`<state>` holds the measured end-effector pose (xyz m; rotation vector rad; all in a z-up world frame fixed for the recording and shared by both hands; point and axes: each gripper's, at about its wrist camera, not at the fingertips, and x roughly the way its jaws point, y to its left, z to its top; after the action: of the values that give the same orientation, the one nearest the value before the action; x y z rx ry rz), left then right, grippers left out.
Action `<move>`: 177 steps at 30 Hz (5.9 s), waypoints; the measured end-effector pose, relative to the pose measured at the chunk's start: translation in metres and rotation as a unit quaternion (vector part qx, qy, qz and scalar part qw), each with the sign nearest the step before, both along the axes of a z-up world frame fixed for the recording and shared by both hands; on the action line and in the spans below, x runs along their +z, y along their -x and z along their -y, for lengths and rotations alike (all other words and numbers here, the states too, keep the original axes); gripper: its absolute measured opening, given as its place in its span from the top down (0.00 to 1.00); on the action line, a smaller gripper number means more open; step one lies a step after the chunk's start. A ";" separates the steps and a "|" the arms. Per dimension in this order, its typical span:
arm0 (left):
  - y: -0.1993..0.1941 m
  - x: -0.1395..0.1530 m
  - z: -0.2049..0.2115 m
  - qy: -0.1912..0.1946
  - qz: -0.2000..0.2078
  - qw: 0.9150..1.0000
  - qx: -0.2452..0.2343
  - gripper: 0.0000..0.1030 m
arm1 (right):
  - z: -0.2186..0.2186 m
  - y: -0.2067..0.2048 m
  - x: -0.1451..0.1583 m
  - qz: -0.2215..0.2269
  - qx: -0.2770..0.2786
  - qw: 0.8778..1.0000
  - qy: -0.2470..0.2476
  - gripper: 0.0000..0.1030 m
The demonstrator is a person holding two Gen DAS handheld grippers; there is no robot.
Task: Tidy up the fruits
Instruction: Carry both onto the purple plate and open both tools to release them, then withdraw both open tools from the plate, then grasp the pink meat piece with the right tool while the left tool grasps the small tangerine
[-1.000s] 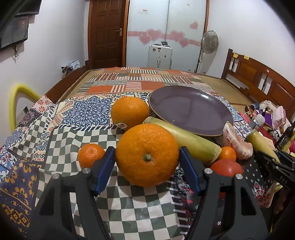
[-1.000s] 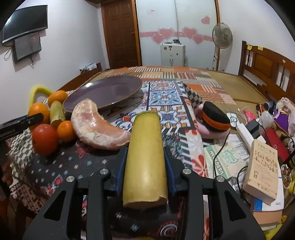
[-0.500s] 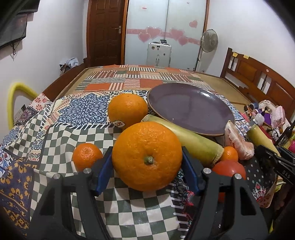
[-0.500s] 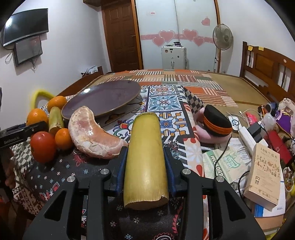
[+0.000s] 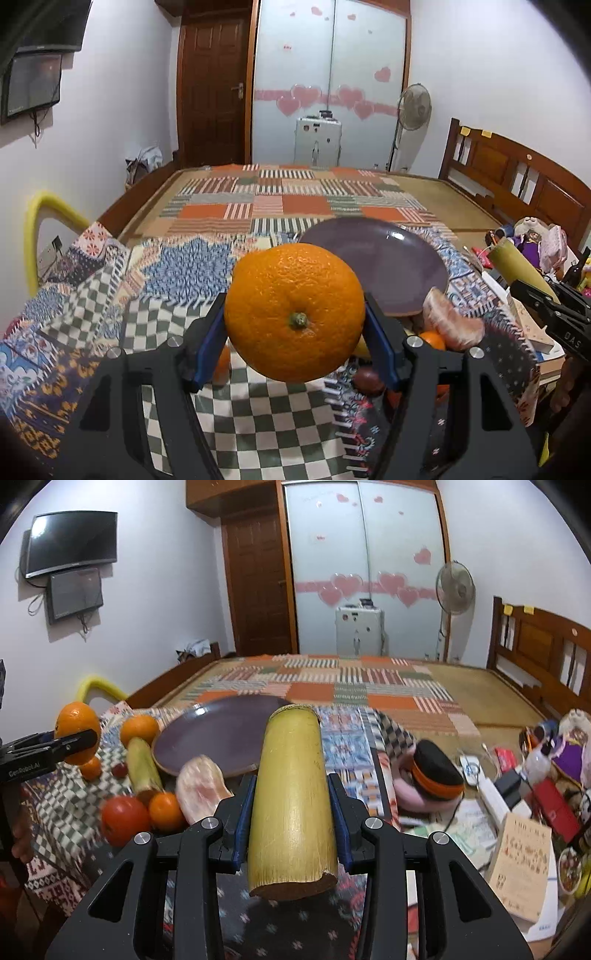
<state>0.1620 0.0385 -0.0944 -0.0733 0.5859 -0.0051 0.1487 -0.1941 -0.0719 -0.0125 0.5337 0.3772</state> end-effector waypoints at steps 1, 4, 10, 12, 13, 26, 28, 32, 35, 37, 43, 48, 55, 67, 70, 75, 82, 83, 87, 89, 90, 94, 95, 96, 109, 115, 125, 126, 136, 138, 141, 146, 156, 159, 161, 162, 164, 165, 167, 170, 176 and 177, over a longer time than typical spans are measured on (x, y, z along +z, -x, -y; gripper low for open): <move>0.000 0.005 0.001 -0.001 0.005 1.000 -0.002 0.34 | -0.002 -0.001 0.003 0.005 0.002 1.000 -0.001 0.67; -0.003 0.016 0.005 -0.007 0.015 1.000 -0.006 0.34 | -0.005 -0.005 0.011 0.019 0.008 1.000 -0.006 0.67; -0.013 0.034 0.012 -0.009 0.028 0.999 -0.018 0.34 | -0.012 -0.017 0.025 0.040 0.016 0.999 -0.017 0.67; -0.016 0.039 0.015 -0.008 0.032 0.999 -0.023 0.34 | -0.015 -0.021 0.028 0.047 0.018 0.999 -0.017 0.67; -0.019 0.042 0.017 -0.009 0.034 0.999 -0.025 0.34 | -0.016 -0.023 0.030 0.050 0.019 0.998 -0.017 0.67; -0.068 0.047 0.032 -0.027 0.025 0.999 -0.027 0.34 | -0.039 -0.059 0.030 0.058 0.029 0.998 -0.001 0.67; -0.077 0.043 0.032 -0.031 0.017 0.999 -0.026 0.34 | -0.041 -0.067 0.026 0.050 0.031 0.998 0.001 0.67; -0.100 0.031 0.031 -0.028 -0.010 0.999 -0.025 0.34 | -0.044 -0.082 0.018 0.034 0.036 0.999 0.009 0.67; -0.114 0.023 0.032 -0.031 -0.026 0.999 -0.021 0.34 | -0.047 -0.093 0.013 0.024 0.039 0.999 0.018 0.67; -0.123 0.016 0.033 -0.029 -0.038 0.999 -0.023 0.34 | -0.051 -0.099 0.011 0.015 0.042 0.999 0.022 0.67; -0.144 -0.001 0.042 -0.045 -0.076 0.995 -0.040 0.34 | -0.061 -0.116 -0.001 -0.019 0.058 0.997 0.048 0.67; -0.159 -0.013 0.043 -0.042 -0.106 0.992 -0.053 0.34 | -0.066 -0.126 -0.009 -0.047 0.063 0.995 0.065 0.67; -0.173 -0.028 0.042 -0.038 -0.143 0.987 -0.059 0.34 | -0.072 -0.133 -0.018 -0.077 0.071 0.991 0.080 0.67; -0.182 -0.037 0.048 -0.036 -0.164 0.983 -0.070 0.34 | -0.076 -0.139 -0.027 -0.098 0.077 0.988 0.091 0.67; -0.186 -0.037 0.044 -0.027 -0.167 0.983 -0.069 0.34 | -0.077 -0.139 -0.026 -0.097 0.077 0.988 0.092 0.67; -0.187 -0.037 0.044 -0.034 -0.164 0.983 -0.069 0.33 | -0.079 -0.140 -0.029 -0.104 0.079 0.987 0.092 0.67; -0.178 -0.027 0.041 -0.022 -0.146 0.987 -0.064 0.20 | -0.080 -0.137 -0.026 -0.102 0.084 0.987 0.096 0.66; -0.176 -0.024 0.041 -0.024 -0.143 0.987 -0.064 0.20 | -0.080 -0.136 -0.024 -0.099 0.084 0.987 0.095 0.66; -0.161 -0.012 0.037 -0.026 -0.122 0.990 -0.058 0.20 | -0.077 -0.130 -0.014 -0.087 0.079 0.989 0.089 0.66; -0.152 -0.003 0.034 -0.031 -0.107 0.992 -0.056 0.20 | -0.076 -0.124 -0.007 -0.076 0.075 0.991 0.087 0.66; -0.147 0.002 0.034 -0.034 -0.099 0.993 -0.054 0.20 | -0.074 -0.120 -0.004 -0.071 0.074 0.991 0.083 0.66; -0.120 0.024 0.030 -0.047 -0.061 0.996 -0.051 0.20 | -0.069 -0.104 0.013 -0.049 0.072 0.994 0.070 0.66; -0.112 0.029 0.028 -0.048 -0.054 0.996 -0.051 0.19 | -0.068 -0.100 0.016 -0.043 0.072 0.994 0.068 0.66; -0.108 0.032 0.026 -0.048 -0.050 0.996 -0.051 0.19 | -0.066 -0.095 0.020 -0.036 0.073 0.995 0.063 0.65; -0.033 0.043 -0.013 -0.068 -0.028 0.997 -0.034 0.15 | -0.047 -0.033 0.034 0.018 0.071 0.996 0.044 0.57; -0.011 0.015 -0.027 -0.070 -0.057 0.996 -0.020 0.15 | -0.042 -0.014 0.013 0.017 0.070 0.996 0.051 0.47; 0.010 -0.037 -0.056 -0.034 -0.099 0.994 0.014 0.15 | -0.048 -0.008 -0.035 -0.030 0.092 0.992 0.075 0.44; 0.011 -0.040 -0.057 -0.032 -0.102 0.994 0.014 0.15 | -0.049 -0.009 -0.038 -0.034 0.094 0.992 0.077 0.44; 0.006 -0.049 -0.048 -0.039 -0.102 0.994 -0.003 0.31 | -0.052 -0.022 -0.052 -0.070 0.114 0.987 0.089 0.44; 0.002 -0.051 -0.047 -0.038 -0.105 0.994 -0.006 0.35 | -0.054 -0.024 -0.052 -0.071 0.118 0.986 0.095 0.43; -0.004 -0.054 -0.048 -0.035 -0.108 0.994 -0.007 0.41 | -0.058 -0.023 -0.053 -0.069 0.125 0.983 0.112 0.43; -0.013 -0.057 -0.052 -0.029 -0.112 0.993 0.000 0.48 | -0.056 -0.026 -0.053 -0.075 0.138 0.981 0.112 0.43; -0.019 -0.060 -0.060 -0.025 -0.105 0.994 0.005 0.62 | -0.050 -0.014 -0.046 -0.070 0.133 0.986 0.078 0.68; -0.020 -0.059 -0.061 -0.025 -0.104 0.994 0.002 0.64 | -0.046 -0.013 -0.045 -0.070 0.120 0.987 0.079 0.70; -0.018 -0.059 -0.060 -0.022 -0.105 0.994 -0.004 0.64 | -0.043 -0.015 -0.045 -0.073 0.118 0.987 0.078 0.69; -0.016 -0.058 -0.059 -0.020 -0.105 0.994 -0.008 0.64 | -0.042 -0.017 -0.045 -0.076 0.119 0.987 0.077 0.69; -0.011 -0.056 -0.054 -0.017 -0.103 0.994 -0.021 0.64 | -0.042 -0.021 -0.044 -0.083 0.123 0.986 0.078 0.68; -0.007 -0.054 -0.050 -0.018 -0.102 0.994 -0.025 0.64 | -0.043 -0.024 -0.044 -0.085 0.124 0.985 0.083 0.65; -0.001 -0.051 -0.042 -0.021 -0.097 0.994 -0.037 0.64 | -0.046 -0.029 -0.046 -0.088 0.125 0.984 0.090 0.58; 0.007 -0.047 -0.029 -0.029 -0.091 0.994 -0.051 0.64 | -0.049 -0.037 -0.048 -0.096 0.127 0.983 0.094 0.53; 0.015 -0.039 -0.013 -0.032 -0.082 0.993 -0.073 0.64 | -0.054 -0.043 -0.054 -0.105 0.126 0.982 0.097 0.52; 0.015 -0.038 -0.011 -0.034 -0.080 0.993 -0.075 0.64 | -0.054 -0.043 -0.053 -0.104 0.126 0.982 0.093 0.54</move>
<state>0.1466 0.0492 -0.1328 0.0362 0.7510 -0.1259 0.1916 -0.1404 -0.1250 -0.2254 0.7756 0.5776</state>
